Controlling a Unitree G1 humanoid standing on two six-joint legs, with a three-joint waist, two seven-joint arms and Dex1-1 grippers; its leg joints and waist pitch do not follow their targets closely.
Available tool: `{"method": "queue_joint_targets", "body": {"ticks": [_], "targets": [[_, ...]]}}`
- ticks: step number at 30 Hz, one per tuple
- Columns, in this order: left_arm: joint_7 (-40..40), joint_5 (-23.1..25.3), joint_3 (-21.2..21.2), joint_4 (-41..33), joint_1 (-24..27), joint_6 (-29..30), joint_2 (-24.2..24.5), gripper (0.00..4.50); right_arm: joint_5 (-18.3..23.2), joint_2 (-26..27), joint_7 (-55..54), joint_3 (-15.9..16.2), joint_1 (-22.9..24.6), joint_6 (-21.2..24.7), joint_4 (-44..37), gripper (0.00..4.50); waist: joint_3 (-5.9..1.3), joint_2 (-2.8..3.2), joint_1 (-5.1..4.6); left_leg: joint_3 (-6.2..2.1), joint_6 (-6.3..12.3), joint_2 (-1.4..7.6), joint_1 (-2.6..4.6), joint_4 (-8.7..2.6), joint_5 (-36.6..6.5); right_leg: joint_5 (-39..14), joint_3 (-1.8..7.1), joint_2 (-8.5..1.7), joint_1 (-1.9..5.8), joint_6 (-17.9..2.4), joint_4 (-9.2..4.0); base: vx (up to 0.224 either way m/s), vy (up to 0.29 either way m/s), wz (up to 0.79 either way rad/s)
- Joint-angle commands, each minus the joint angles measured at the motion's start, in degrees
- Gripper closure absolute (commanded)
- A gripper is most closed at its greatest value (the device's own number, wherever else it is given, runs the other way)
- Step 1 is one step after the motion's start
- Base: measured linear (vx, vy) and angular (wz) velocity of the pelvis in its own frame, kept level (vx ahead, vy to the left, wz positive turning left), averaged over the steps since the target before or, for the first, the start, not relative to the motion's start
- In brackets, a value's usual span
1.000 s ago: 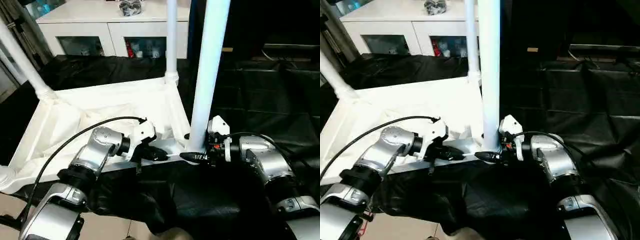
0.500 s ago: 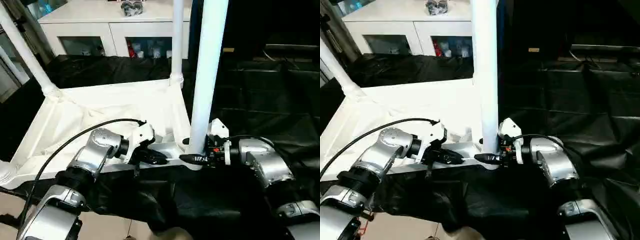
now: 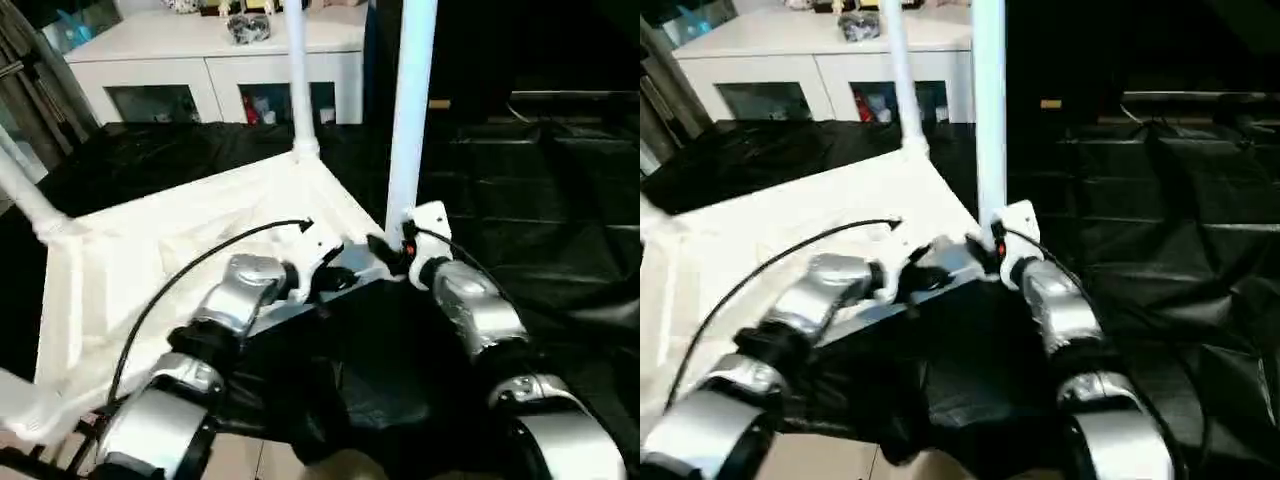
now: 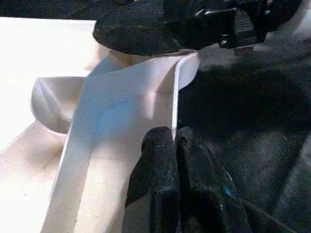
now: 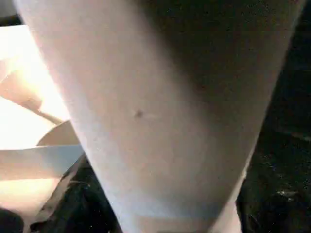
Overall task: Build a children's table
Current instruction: Rotate leg to tighten
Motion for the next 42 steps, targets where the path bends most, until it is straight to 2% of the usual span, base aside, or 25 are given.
{"method": "queue_joint_targets", "body": {"ticks": [1, 4, 6, 11, 15, 20, 22, 25, 31, 37, 38, 39, 40, 41, 42], "targets": [[1.1, -1.2, -1.3, -2.3, -2.3, -1.4, -3.8, 4.50, -0.3, 7.0, 4.4, 5.1, 1.2, 2.0, 3.7, 1.08, -3.11, -1.09, -0.17, 0.05, 3.73, 0.22, -0.07, -4.16, -13.6, -17.2, 1.32, -2.39, 2.60, -11.6, -4.84, 0.000, 0.000, 0.00], [-1.9, -1.8, -1.7, -3.5, -1.1, -3.2, -2.5, 4.50, -0.5, 6.0, 5.6, 5.4, 0.8, 1.4, 3.5, 0.71, -3.24, -0.98, -0.22, -0.02, 4.35, 0.33, -0.28, -4.12, -12.1, -13.9, 1.28, -2.36, 2.80, -12.4, -4.50, 0.000, 0.000, 0.00], [-4.1, -1.9, -2.1, -4.3, -0.2, -4.0, -1.3, 4.50, -1.0, 4.8, 6.7, 5.8, 0.8, 0.8, 3.1, 0.66, -3.33, -0.98, -0.39, 0.05, 4.92, 0.31, -0.38, -4.01, -11.3, -11.2, 1.21, -2.33, 2.94, -13.3, -4.20, 0.000, 0.000, 0.00], [-10.1, -2.6, -2.3, -6.1, 1.7, -5.3, 2.2, 4.50, -2.0, -0.8, 18.8, 8.9, 1.6, 0.6, 0.4, 0.66, -3.38, -0.95, -0.85, 0.23, 6.53, 0.33, -0.63, -3.70, -10.4, -8.2, 0.98, -2.24, 3.27, -14.9, -3.90, 0.000, 0.000, 0.00], [-13.5, -3.0, -2.4, -6.4, 2.0, -6.6, 3.9, 4.50, -1.3, -4.8, 28.6, 11.1, 3.1, 0.7, -3.3, 0.66, -3.38, -1.10, -0.57, 0.35, 7.22, 0.54, -0.44, -3.62, -10.4, -8.3, 1.04, -2.24, 3.18, -15.4, -3.86, 0.000, 0.000, 0.00], [-20.4, -4.5, -2.5, -7.8, 2.3, -7.2, 7.2, 4.50, 0.4, -11.9, 42.1, 12.7, 5.4, 0.0, -7.7, 0.66, -3.28, -1.22, 0.43, 0.40, 7.17, 0.85, -0.14, -3.69, -11.4, -10.0, 1.26, -2.31, 2.93, -15.3, -3.87, 0.000, 0.000, 0.00], [-21.0, -4.6, -2.4, -7.9, 2.3, -7.1, 7.4, 4.50, 0.7, -12.7, 43.6, 12.8, 5.5, 0.2, -8.0, 0.66, -3.30, -1.26, 0.67, 0.43, 7.06, 0.89, -0.01, -3.67, -11.3, -9.5, 1.34, -2.25, 2.82, -15.6, -3.81, 0.000, 0.000, 0.00], [-21.9, -4.8, -2.4, -8.1, 2.4, -7.1, 7.9, 4.50, 1.4, -13.6, 45.3, 12.7, 5.5, 1.1, -8.8, 0.90, -3.36, -1.33, 0.88, 0.34, 6.79, 0.84, -0.09, -3.68, -10.6, -8.3, 1.33, -2.25, 2.97, -15.8, -3.66, 0.000, 0.000, 0.00], [-24.3, -5.2, -2.4, -8.2, 2.4, -7.3, 8.9, 4.50, 1.6, -14.6, 48.5, 13.2, 5.5, 2.8, -10.1, 1.39, -3.62, -1.22, 1.43, 0.34, 7.62, 0.79, -0.16, -3.38, -8.1, -5.2, 1.27, -2.28, 3.00, -16.3, -3.26, 0.000, 0.000, 0.00], [-25.1, -5.2, -2.5, -8.5, 2.8, -7.0, 9.4, 4.50, 2.0, -13.9, 48.9, 13.8, 6.4, 3.5, -11.3, 1.78, -3.46, -1.08, 1.50, 0.30, 6.55, 0.82, -0.07, -3.60, -9.8, -6.8, 1.29, -2.24, 2.99, -15.9, -3.42, 0.000, 0.000, 0.00], [-25.1, -5.2, -2.6, -8.5, 2.9, -6.9, 9.4, 4.50, 2.0, -13.7, 48.8, 13.9, 6.7, 3.6, -11.4, 1.80, -3.44, -0.90, 1.50, 0.30, 6.33, 0.82, -0.05, -3.63, -10.1, -6.9, 1.29, -2.27, 2.97, -15.8, -3.48, 0.000, 0.000, 0.00], [-25.0, -5.3, -2.6, -8.5, 2.9, -6.9, 9.4, 4.50, 2.0, -13.6, 48.8, 13.9, 6.9, 3.7, -11.5, 1.81, -3.49, -1.03, 1.46, 0.28, 6.21, 0.82, -0.11, -3.62, -10.1, -6.6, 1.29, -2.27, 3.06, -15.8, -3.45, 0.000, 0.000, 0.00], [-24.6, -5.3, -2.6, -8.4, 2.9, -6.6, 9.3, 4.50, 1.9, -13.3, 48.0, 13.7, 7.2, 4.0, -11.3, 1.83, -3.46, -0.92, 1.44, 0.28, 6.24, 0.78, -0.11, -3.62, -10.0, -6.6, 1.28, -2.23, 3.03, -15.7, -3.48, 0.000, 0.000, 0.00], [-23.1, -5.0, -2.4, -7.9, 2.7, -6.3, 8.8, 4.50, 1.7, -12.6, 46.2, 13.4, 7.5, 4.2, -10.8, 1.83, -3.49, -0.67, 1.42, 0.25, 6.11, 0.81, -0.06, -3.62, -9.9, -6.7, 1.25, -2.25, 3.01, -15.6, -3.45, 0.000, 0.000, 0.00], [-19.9, -4.4, -1.9, -6.8, 2.0, -5.6, 7.6, 4.50, 1.1, -11.0, 41.4, 12.4, 7.6, 4.7, -9.4, 1.83, -3.35, -0.68, 1.28, 0.28, 5.77, 0.82, -0.09, -3.72, -10.3, -7.2, 1.26, -2.19, 2.94, -15.5, -3.58, 0.000, 0.000, 0.00]]}}
